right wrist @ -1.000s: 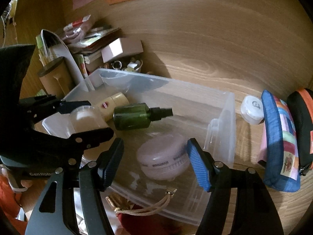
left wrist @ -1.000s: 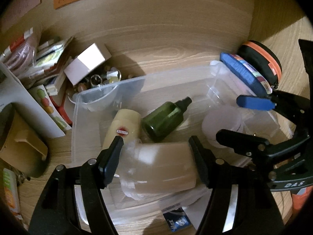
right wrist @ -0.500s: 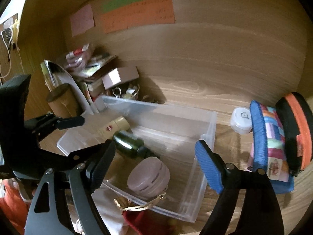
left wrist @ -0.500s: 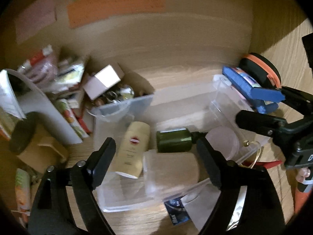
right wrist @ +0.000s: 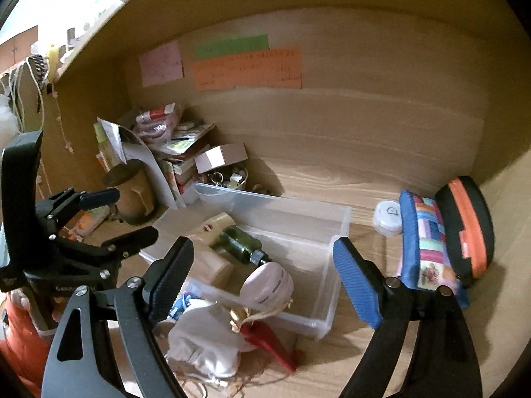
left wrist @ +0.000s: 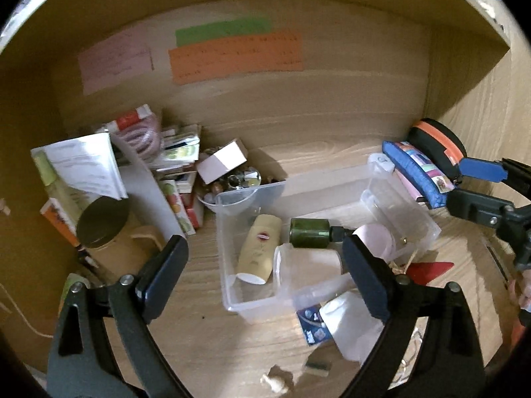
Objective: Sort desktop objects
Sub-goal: 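Open both tools to release the jar and pink device into the bin, then move both tools toward the small white shell and the red pouch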
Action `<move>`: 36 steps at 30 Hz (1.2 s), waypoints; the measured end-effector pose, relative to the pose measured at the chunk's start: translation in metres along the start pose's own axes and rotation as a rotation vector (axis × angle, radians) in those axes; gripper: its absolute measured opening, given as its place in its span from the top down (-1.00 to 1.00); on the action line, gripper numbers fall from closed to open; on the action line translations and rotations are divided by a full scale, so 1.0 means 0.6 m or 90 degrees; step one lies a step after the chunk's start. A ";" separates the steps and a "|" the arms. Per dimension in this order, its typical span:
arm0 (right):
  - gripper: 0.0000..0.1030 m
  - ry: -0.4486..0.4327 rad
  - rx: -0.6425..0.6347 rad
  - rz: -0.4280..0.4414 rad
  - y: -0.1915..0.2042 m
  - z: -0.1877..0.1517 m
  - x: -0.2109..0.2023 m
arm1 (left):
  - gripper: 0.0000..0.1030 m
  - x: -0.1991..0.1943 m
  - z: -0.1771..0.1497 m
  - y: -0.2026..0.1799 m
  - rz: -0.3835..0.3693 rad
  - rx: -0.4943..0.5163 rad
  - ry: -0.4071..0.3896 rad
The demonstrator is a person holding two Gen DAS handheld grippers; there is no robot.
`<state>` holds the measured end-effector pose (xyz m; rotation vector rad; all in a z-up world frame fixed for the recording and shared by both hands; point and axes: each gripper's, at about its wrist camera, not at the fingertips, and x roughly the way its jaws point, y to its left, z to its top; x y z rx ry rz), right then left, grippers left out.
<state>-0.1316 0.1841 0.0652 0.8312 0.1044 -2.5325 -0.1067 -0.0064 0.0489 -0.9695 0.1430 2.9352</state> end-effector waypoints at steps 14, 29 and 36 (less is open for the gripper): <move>-0.91 -0.033 0.005 -0.044 0.008 -0.056 -0.098 | -0.92 -0.046 -0.088 0.044 0.023 -0.011 0.026; -0.92 0.060 0.041 -0.062 -0.021 -0.147 -0.051 | -0.92 0.027 -0.202 0.041 -0.002 -0.001 0.163; -0.92 0.113 0.075 -0.053 -0.039 -0.172 -0.005 | -0.80 0.041 -0.214 0.028 -0.018 0.017 0.166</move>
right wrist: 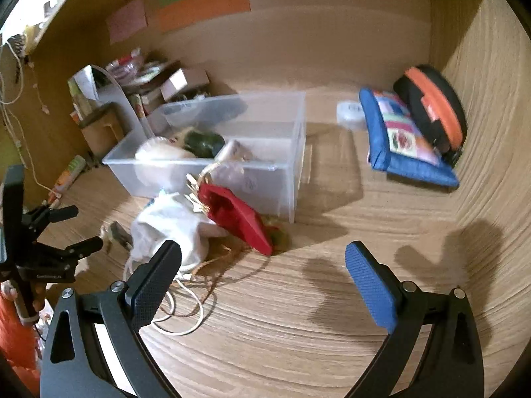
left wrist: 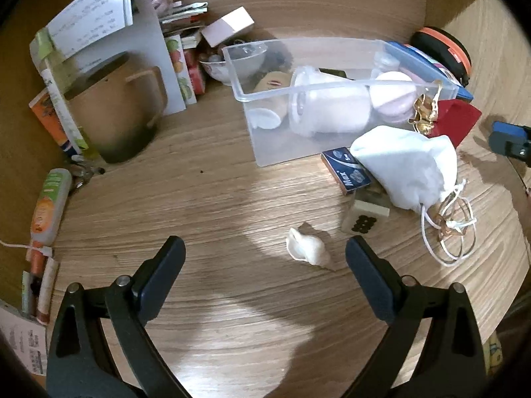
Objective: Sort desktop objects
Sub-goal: 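Move both tools toward the small white shell and the red pouch, then grasp the small white shell with the left tool while the right tool grasps the red pouch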
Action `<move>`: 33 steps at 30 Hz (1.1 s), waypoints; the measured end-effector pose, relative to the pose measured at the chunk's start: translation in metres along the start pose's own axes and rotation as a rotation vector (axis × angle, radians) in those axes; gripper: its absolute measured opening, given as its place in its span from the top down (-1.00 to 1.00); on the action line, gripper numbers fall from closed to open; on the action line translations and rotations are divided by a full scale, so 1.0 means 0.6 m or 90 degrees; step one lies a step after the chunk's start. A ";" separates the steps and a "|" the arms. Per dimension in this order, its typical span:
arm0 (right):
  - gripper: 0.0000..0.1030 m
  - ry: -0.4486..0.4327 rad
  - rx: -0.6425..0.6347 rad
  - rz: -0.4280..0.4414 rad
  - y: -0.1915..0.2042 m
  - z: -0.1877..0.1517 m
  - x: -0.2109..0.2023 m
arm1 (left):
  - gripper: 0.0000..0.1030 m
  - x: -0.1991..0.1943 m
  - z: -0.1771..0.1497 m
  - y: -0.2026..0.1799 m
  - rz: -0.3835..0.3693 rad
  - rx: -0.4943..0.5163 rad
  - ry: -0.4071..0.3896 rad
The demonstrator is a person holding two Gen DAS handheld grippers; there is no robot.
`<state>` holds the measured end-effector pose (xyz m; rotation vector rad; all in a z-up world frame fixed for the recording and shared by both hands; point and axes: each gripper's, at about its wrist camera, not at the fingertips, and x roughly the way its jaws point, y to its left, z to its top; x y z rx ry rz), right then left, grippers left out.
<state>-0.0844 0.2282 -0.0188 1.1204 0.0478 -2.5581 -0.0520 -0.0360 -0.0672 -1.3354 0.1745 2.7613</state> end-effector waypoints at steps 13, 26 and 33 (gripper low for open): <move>-0.89 0.042 -0.004 0.010 0.006 0.026 0.076 | -0.02 0.015 0.000 0.006 -0.049 -0.008 0.019; 0.80 0.032 -0.059 0.032 0.039 0.027 0.100 | 0.68 0.016 -0.004 0.030 -0.025 -0.026 0.005; 0.85 -0.015 -0.048 0.026 0.034 0.028 0.064 | 0.68 0.007 -0.015 0.040 -0.014 -0.032 0.003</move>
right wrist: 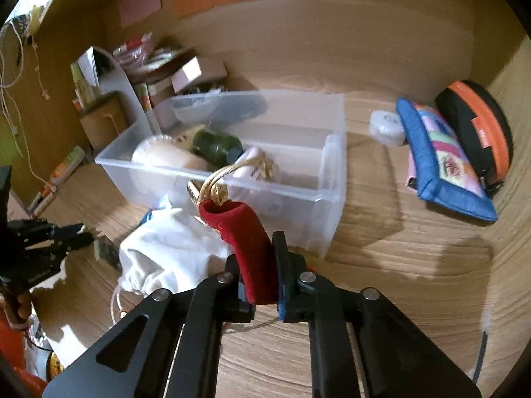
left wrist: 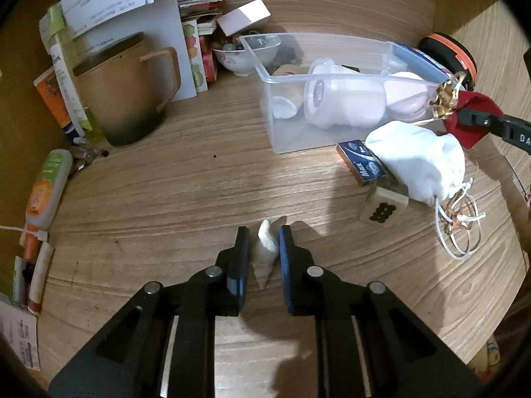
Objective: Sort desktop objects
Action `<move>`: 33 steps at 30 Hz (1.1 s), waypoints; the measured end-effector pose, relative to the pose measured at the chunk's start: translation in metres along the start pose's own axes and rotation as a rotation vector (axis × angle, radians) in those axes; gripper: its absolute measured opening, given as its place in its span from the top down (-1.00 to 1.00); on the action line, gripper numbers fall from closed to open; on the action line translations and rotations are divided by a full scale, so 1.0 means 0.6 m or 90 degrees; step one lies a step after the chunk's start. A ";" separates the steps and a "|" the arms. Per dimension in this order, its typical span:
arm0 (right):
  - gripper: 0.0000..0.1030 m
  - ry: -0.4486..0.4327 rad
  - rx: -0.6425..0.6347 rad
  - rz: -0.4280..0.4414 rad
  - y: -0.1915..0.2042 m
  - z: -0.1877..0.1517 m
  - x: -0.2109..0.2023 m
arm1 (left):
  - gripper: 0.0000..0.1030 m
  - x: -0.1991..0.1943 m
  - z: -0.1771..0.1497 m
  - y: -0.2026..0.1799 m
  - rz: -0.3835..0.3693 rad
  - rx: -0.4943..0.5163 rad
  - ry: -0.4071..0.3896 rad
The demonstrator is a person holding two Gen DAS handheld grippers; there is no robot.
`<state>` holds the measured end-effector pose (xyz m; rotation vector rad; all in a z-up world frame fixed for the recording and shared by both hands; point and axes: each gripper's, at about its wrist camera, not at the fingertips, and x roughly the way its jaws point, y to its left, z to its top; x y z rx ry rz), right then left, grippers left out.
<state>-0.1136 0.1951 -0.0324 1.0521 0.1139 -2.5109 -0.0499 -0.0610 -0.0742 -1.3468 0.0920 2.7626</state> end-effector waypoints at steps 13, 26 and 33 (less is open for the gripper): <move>0.89 -0.077 0.005 0.010 0.007 0.020 -0.092 | 0.68 -0.044 0.022 0.015 -0.045 -0.042 -0.048; 0.23 0.049 -0.025 0.004 0.009 0.002 0.001 | 0.68 -0.046 0.006 0.025 -0.069 -0.078 -0.039; -0.38 -0.032 -0.023 -0.032 0.017 0.003 -0.049 | 0.68 -0.046 0.011 0.038 -0.094 -0.098 -0.043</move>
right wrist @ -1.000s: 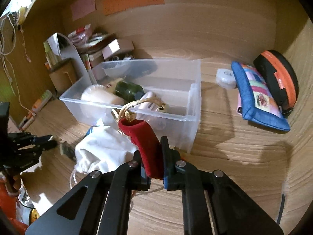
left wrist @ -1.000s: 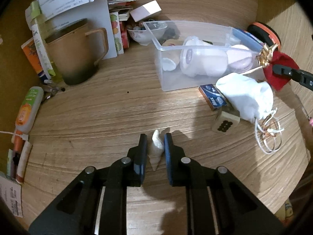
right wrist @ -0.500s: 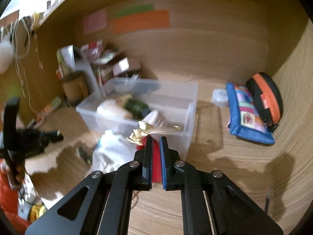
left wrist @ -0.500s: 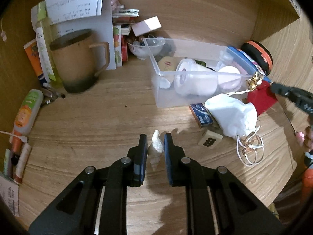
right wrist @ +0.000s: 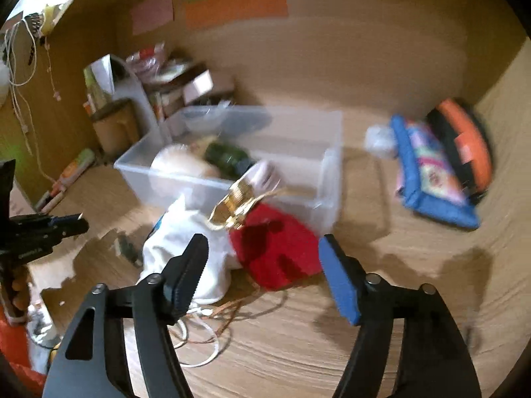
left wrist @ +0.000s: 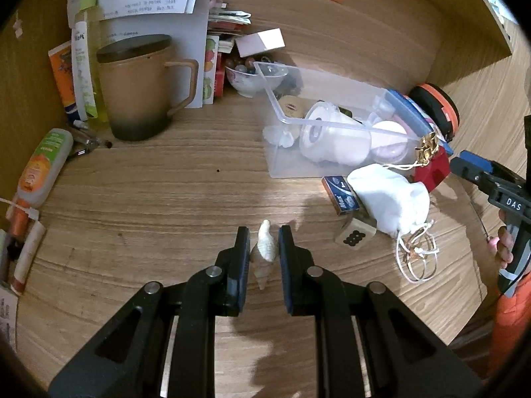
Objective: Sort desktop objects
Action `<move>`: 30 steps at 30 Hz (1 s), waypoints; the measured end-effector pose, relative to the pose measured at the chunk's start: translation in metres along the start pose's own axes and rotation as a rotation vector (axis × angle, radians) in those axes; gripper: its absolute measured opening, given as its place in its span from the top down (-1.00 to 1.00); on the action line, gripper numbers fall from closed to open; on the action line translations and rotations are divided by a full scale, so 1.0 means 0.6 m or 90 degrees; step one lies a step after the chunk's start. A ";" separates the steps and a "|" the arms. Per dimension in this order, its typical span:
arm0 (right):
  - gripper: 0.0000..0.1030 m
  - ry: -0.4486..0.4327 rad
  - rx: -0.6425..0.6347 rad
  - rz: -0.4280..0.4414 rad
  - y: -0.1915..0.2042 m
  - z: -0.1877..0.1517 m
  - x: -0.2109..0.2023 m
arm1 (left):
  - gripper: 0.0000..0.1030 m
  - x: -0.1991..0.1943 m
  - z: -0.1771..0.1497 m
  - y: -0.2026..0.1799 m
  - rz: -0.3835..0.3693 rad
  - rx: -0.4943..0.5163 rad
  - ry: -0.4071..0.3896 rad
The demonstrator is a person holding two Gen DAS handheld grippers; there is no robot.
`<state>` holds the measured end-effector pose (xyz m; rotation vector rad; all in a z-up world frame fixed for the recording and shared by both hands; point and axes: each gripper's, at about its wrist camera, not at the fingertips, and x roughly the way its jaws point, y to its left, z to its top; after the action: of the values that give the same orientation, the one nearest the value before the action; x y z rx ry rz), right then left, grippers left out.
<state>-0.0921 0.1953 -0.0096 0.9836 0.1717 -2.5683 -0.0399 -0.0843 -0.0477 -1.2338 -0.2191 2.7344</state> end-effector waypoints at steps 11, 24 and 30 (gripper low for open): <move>-0.52 0.038 -0.043 -0.083 0.039 0.027 0.079 | 0.68 -0.006 -0.007 0.004 -0.022 -0.015 -0.005; 0.61 -0.006 -0.049 -0.114 0.046 0.004 0.040 | 0.68 -0.014 0.003 0.011 -0.048 -0.032 -0.022; 0.64 -0.071 0.028 -0.089 0.013 0.026 -0.035 | 0.68 -0.028 0.022 0.012 -0.066 -0.049 -0.045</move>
<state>-0.0841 0.1910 0.0161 0.8690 0.1581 -2.7570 -0.0392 -0.0956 -0.0284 -1.1118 -0.3890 2.7056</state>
